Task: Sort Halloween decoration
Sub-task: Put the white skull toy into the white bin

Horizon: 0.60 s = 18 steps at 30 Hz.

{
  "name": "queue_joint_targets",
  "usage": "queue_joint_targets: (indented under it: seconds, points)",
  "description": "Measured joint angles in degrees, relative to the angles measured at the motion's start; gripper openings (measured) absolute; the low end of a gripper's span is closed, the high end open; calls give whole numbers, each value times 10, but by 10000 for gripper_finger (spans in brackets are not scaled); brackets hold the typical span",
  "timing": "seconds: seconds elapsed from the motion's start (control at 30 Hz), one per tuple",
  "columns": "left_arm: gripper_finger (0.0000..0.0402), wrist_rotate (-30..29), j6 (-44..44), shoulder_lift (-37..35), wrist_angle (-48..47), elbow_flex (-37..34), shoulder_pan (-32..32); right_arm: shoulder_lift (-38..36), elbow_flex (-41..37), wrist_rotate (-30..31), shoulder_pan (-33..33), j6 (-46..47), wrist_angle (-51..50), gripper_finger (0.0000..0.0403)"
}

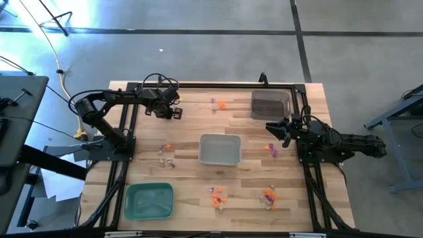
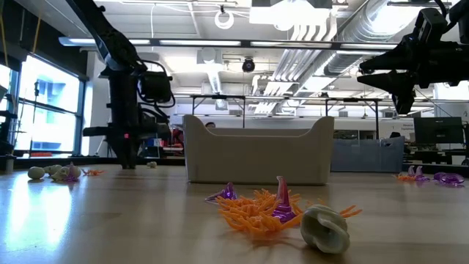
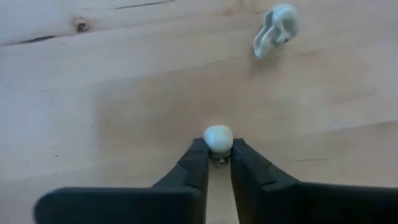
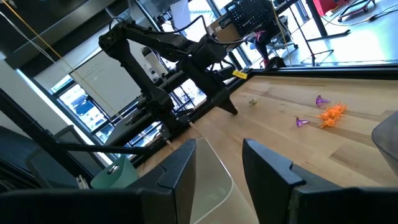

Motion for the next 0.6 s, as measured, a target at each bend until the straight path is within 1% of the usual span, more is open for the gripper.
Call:
queue_joint_targets:
  seconds: [0.1,0.4,0.6]
  points:
    - [9,1,0,-3,4,-1,0,0,0,0,0,0,0,126]
    - [13,9,1,-30,-18,-3,0,0,0,0,0,0,0,126]
    - [14,18,17,-34,-33,-3,0,0,0,0,0,0,0,126]
